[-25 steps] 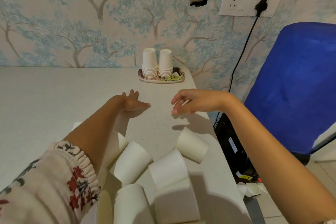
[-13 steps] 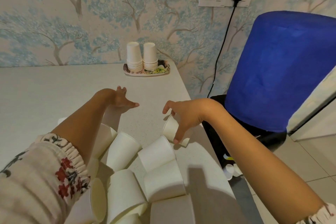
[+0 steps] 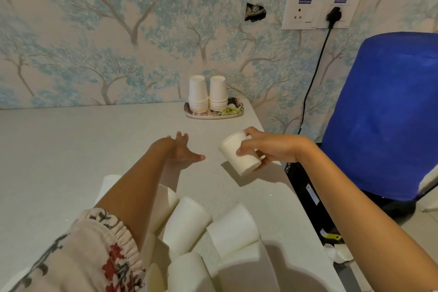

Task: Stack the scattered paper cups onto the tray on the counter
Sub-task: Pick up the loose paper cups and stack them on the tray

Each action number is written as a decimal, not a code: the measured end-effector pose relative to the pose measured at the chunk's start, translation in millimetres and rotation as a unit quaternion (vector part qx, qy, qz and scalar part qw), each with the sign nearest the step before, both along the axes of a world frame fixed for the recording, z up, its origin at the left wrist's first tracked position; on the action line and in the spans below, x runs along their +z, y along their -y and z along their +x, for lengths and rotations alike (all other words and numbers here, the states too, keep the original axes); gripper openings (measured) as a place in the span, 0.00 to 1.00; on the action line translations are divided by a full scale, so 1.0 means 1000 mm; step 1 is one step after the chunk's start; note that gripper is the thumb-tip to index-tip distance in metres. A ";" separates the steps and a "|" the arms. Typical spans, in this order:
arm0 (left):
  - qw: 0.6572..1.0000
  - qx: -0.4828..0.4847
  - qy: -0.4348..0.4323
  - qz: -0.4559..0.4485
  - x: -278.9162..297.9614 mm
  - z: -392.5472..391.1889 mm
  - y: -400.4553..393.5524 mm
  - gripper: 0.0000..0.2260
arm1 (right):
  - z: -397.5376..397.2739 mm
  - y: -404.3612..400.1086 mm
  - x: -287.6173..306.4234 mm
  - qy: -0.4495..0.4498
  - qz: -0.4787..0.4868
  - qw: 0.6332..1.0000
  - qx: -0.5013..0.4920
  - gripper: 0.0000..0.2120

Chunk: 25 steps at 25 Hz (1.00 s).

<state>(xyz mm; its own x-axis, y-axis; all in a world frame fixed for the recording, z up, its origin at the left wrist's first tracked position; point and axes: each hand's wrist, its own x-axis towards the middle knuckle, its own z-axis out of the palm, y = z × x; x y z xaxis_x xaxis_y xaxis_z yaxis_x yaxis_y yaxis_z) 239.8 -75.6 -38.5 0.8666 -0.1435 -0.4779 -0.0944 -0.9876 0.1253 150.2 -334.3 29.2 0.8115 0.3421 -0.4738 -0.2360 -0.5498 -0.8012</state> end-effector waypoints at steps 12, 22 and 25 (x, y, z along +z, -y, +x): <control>0.999 0.000 -0.004 0.035 0.007 0.007 0.006 0.49 | 0.139 -0.008 0.014 0.132 0.046 0.959 -0.248 0.17; 0.999 0.004 0.004 0.051 0.032 0.011 0.020 0.51 | 0.221 -0.038 0.035 0.440 -0.105 0.848 -0.276 0.32; 0.999 0.008 0.005 0.048 0.031 0.013 0.021 0.51 | 0.235 -0.048 0.031 0.467 -0.134 0.839 -0.245 0.31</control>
<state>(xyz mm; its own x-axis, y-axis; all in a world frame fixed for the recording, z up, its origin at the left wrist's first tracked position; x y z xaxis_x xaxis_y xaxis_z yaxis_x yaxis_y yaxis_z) 252.6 -96.9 -7.5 0.8728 -0.0833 -0.4809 -0.0795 -0.9964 0.0284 384.7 -286.8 60.4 0.8832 -0.1587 0.4413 0.1763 -0.7597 -0.6259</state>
